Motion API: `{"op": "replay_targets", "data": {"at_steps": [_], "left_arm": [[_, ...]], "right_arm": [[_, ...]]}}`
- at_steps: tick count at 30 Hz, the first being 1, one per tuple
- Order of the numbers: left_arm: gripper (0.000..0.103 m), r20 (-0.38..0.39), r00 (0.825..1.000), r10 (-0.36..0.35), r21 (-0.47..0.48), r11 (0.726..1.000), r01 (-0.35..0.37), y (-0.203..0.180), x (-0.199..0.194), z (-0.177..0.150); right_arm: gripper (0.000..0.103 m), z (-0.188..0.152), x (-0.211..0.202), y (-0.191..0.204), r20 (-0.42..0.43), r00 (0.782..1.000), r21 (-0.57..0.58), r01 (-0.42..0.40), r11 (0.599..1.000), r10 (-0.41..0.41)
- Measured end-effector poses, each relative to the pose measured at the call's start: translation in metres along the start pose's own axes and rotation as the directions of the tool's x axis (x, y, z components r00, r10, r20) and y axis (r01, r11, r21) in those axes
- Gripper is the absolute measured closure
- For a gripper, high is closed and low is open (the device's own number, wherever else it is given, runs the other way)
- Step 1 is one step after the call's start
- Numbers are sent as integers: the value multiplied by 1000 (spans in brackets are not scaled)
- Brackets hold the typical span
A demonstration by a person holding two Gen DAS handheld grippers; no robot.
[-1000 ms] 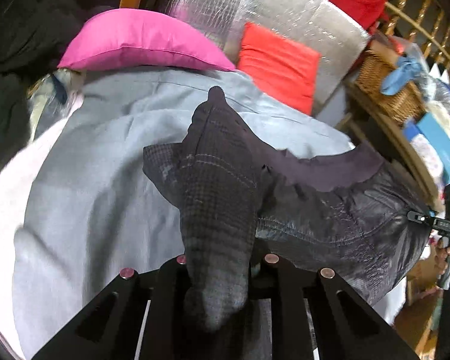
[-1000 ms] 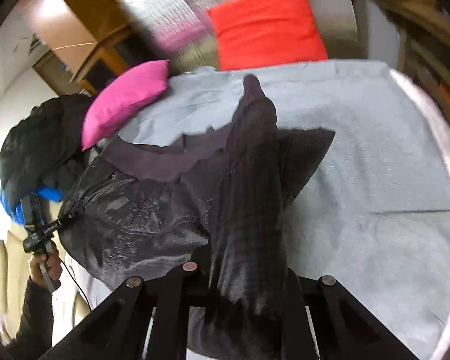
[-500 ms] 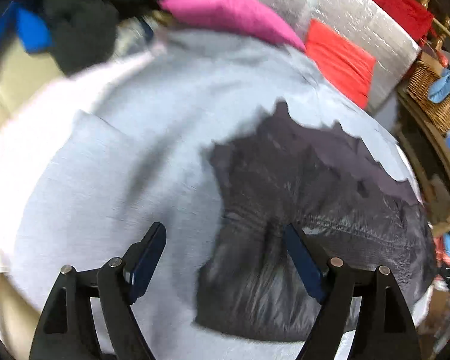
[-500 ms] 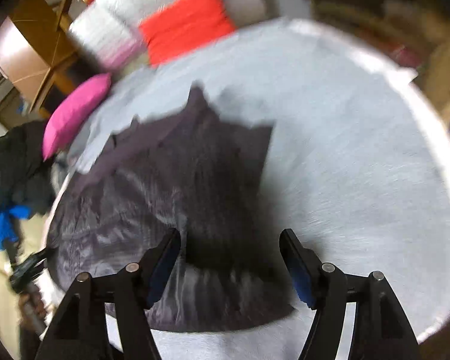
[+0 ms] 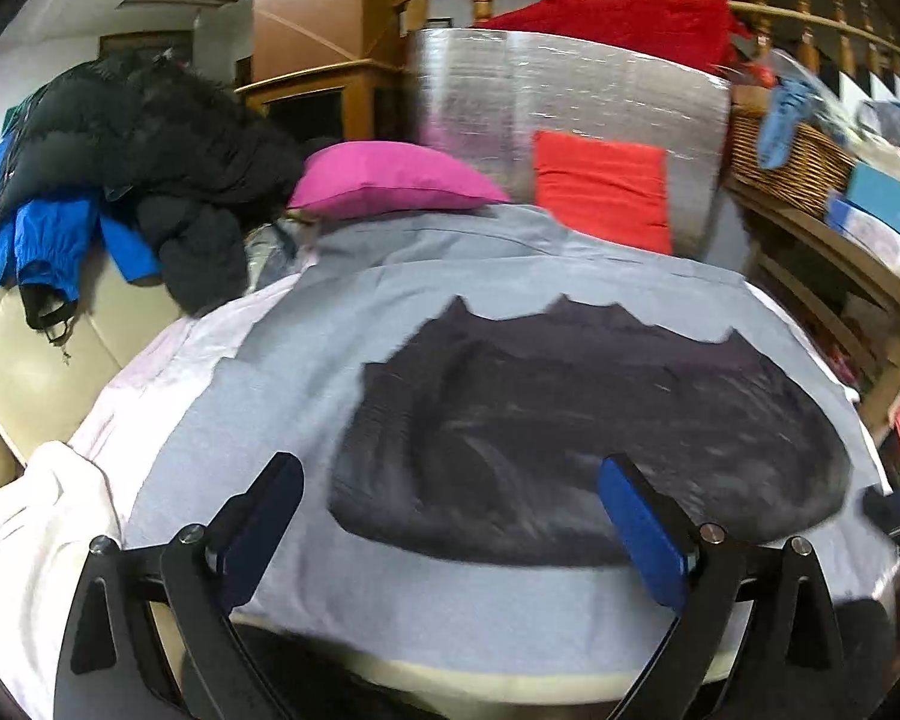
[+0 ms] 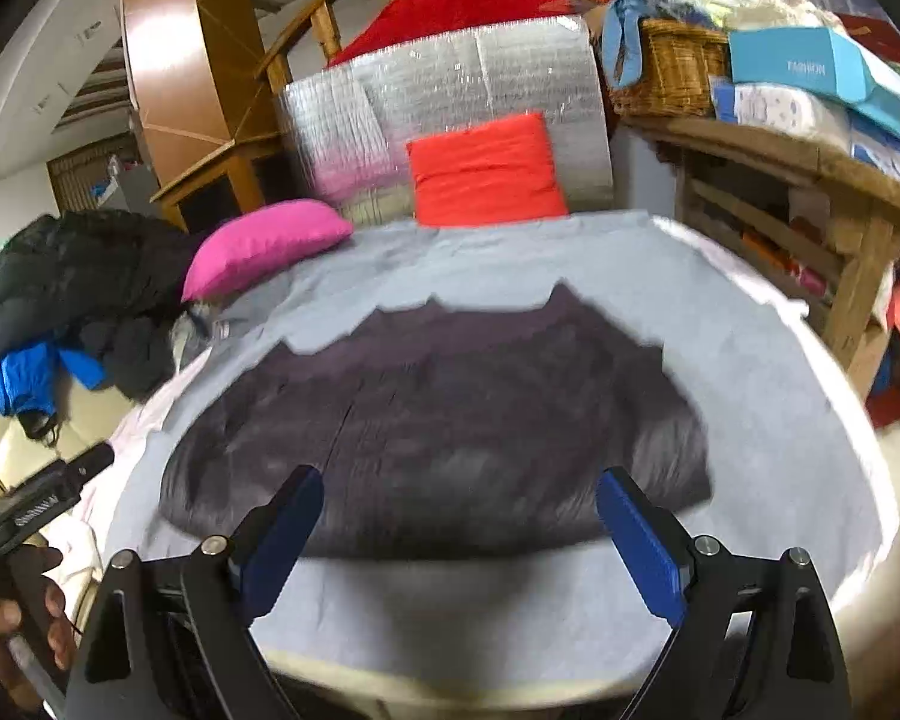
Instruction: Fold large clothes
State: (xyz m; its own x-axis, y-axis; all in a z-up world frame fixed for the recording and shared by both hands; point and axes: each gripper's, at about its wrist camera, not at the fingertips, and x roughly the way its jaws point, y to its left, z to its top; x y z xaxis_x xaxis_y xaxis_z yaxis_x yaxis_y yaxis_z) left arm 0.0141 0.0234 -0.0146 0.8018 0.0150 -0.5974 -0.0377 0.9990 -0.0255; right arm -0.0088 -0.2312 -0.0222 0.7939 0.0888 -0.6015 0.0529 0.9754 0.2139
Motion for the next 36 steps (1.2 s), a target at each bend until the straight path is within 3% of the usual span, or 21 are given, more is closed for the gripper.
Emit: {"op": "replay_targets", "data": {"at_steps": [8, 16, 36], "left_arm": [[4, 1, 999, -50, 61, 997, 50, -35, -33, -24], [4, 7, 999, -48, 77, 996, 47, -43, -42, -30], [4, -21, 998, -56, 41, 998, 57, -34, -39, -31]], "right_arm": [[9, -40, -18, 17, 1, 999, -45, 36, 998, -36], [9, -37, -31, 24, 34, 997, -65, 71, 995, -69], [9, -40, -33, 38, 19, 996, -120, 91, 989, -89]]}}
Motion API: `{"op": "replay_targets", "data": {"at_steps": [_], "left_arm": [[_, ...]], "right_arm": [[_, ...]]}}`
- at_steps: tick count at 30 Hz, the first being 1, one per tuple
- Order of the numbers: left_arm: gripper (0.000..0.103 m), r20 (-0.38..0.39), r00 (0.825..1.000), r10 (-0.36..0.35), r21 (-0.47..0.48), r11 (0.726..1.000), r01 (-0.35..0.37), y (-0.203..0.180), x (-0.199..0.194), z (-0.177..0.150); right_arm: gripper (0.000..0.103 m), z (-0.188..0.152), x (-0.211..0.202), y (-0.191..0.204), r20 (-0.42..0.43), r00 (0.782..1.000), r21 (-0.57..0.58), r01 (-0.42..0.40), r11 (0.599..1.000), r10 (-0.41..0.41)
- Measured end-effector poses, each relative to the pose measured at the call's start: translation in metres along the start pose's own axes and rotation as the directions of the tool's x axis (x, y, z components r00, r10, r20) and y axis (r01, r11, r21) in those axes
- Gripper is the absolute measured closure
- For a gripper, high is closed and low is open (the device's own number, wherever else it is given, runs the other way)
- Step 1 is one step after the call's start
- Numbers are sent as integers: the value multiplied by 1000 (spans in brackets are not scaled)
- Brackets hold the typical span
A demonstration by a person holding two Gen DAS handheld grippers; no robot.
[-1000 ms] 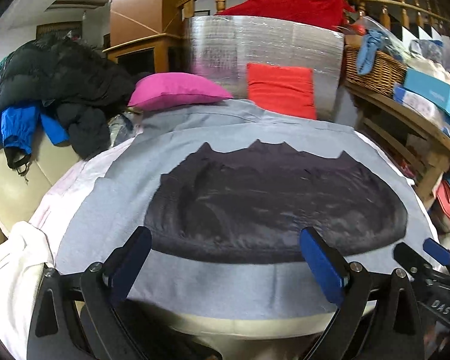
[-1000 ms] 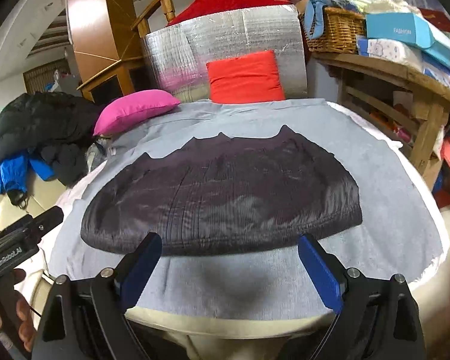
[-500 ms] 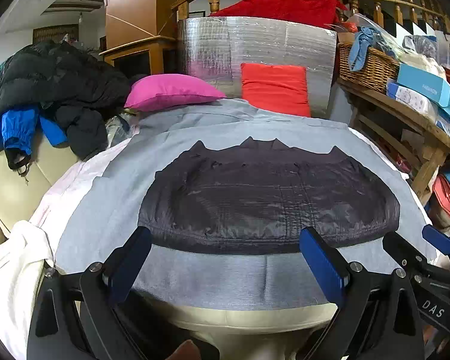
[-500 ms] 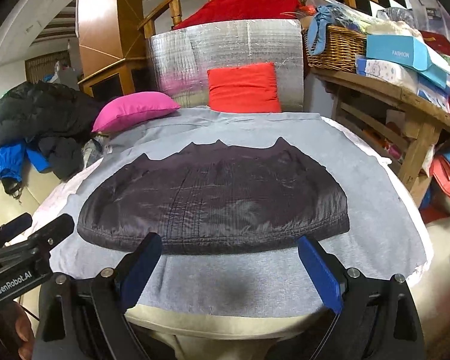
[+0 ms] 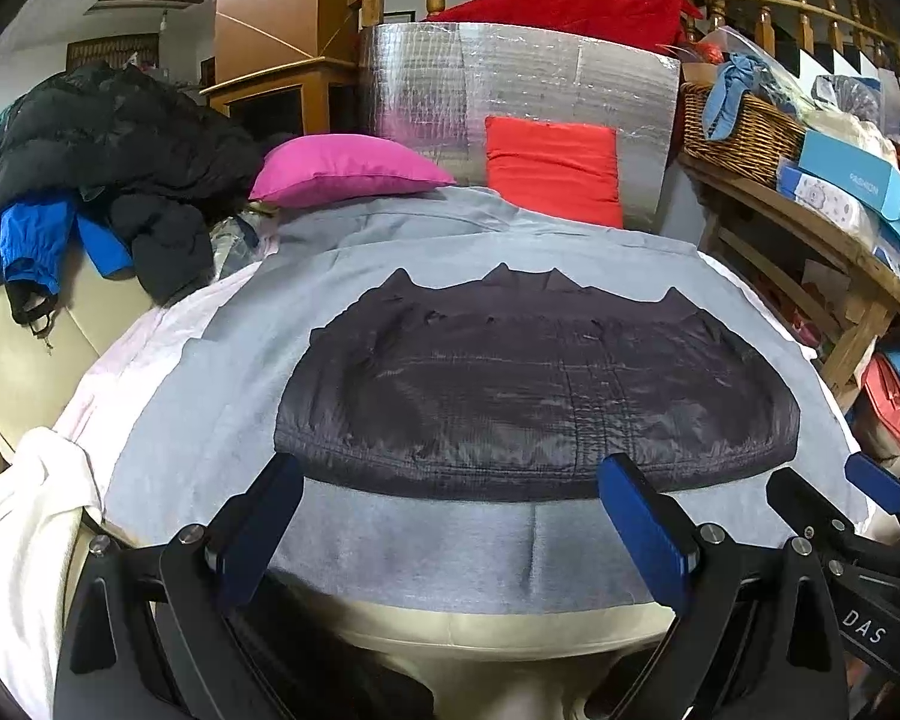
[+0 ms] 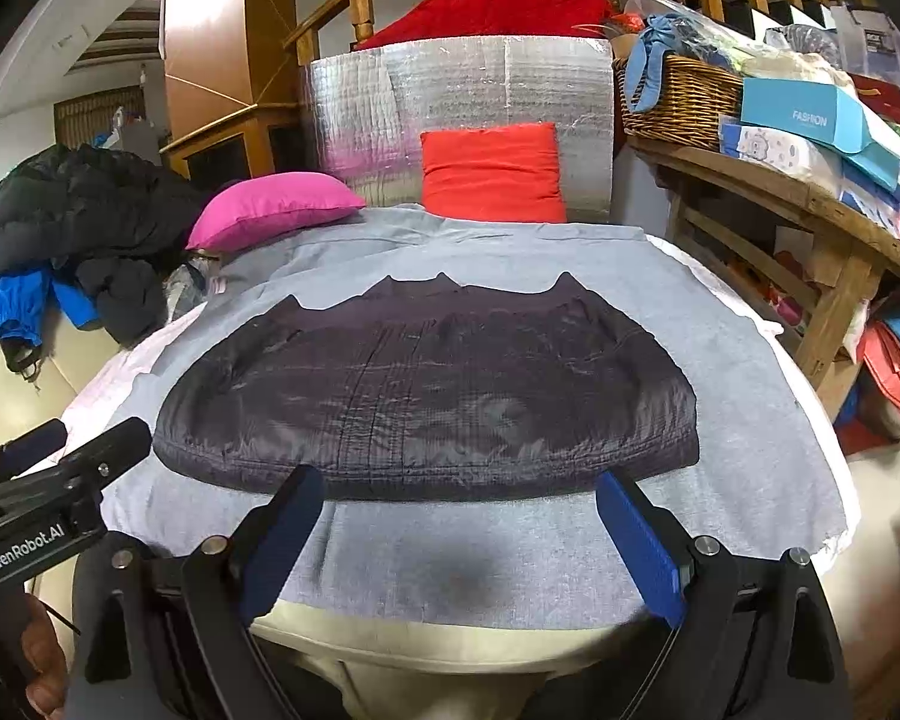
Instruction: Fold large clothes
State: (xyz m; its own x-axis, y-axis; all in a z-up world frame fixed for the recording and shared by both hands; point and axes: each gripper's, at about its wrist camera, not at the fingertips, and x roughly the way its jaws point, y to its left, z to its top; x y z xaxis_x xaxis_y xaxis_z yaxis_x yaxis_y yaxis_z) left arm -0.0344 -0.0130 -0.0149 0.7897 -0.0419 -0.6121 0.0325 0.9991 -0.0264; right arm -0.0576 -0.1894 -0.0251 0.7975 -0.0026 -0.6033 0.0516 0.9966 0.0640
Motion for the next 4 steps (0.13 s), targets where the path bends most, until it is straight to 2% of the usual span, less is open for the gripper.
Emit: {"op": "replay_targets", "data": {"at_steps": [4], "left_arm": [[4, 11, 1000, 16, 19, 1000, -16, -3, -1, 0]], "right_arm": [[9, 0, 1, 1, -2, 1000, -4, 5, 1000, -5]]}}
